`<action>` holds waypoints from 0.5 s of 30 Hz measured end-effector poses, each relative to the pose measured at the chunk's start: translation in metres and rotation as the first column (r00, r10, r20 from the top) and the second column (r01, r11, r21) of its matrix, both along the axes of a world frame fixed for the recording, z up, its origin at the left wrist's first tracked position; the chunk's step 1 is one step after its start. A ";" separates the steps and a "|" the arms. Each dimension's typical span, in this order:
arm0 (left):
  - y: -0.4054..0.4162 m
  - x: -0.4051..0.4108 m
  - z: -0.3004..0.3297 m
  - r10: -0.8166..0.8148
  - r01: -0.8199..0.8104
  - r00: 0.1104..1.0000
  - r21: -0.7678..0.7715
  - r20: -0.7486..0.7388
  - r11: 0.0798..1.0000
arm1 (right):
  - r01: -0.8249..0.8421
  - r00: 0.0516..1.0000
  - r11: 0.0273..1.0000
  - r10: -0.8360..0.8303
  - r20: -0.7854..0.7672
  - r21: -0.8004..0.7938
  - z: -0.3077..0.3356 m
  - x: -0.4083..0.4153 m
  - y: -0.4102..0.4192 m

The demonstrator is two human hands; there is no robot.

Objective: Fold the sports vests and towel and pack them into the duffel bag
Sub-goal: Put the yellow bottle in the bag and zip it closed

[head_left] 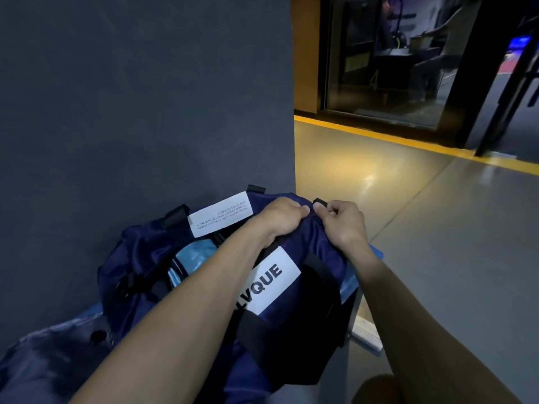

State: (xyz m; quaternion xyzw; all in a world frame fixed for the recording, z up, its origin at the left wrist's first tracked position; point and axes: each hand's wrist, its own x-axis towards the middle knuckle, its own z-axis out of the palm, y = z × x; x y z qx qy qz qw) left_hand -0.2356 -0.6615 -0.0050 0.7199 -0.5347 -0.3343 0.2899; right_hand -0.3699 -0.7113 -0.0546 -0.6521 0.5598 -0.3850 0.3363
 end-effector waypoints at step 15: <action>0.174 0.125 0.064 0.085 -0.087 0.996 0.137 0.025 0.987 | -0.122 0.914 0.927 -0.034 -0.403 -0.355 0.028 0.018 0.017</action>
